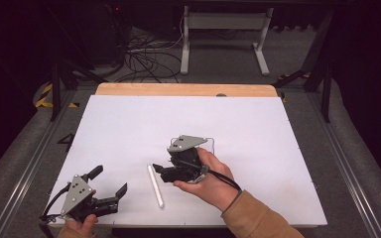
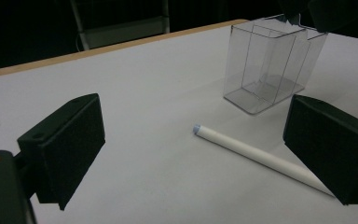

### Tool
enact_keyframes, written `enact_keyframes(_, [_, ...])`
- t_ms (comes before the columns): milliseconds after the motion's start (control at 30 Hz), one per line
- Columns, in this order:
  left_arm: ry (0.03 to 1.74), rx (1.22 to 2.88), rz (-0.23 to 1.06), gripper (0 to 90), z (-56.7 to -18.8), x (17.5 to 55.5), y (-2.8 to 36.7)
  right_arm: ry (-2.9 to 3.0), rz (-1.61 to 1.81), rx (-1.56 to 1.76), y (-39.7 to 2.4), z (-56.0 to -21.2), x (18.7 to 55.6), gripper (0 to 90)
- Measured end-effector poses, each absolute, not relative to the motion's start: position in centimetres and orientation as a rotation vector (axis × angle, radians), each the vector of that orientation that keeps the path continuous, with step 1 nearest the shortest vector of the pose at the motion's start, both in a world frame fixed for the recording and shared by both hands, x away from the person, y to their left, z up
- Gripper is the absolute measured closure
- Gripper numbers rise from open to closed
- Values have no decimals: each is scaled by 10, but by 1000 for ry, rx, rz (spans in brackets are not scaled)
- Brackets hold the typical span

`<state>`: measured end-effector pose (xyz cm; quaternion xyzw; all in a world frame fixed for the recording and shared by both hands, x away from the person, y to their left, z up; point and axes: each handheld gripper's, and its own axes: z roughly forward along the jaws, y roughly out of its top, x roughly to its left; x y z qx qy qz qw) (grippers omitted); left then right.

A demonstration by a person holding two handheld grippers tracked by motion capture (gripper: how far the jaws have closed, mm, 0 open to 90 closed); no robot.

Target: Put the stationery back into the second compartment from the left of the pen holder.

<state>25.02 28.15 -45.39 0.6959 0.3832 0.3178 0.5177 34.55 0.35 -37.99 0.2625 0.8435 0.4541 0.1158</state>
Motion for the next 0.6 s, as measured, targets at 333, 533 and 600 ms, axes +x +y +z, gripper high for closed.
enact_keyframes(333, [932, 1669, 771, 62, -454, 247, 285, 2589, 1302, 1000, 20, -391, 358, 473])
enact_keyframes(533, [933, 1666, 772, 63, -454, 246, 285, 2655, 1169, 1162, 33, -403, 364, 492])
enact_keyframes(600, [933, 1665, 772, 63, -454, 246, 285, 2673, 1120, 1199, 37, -406, 367, 492])
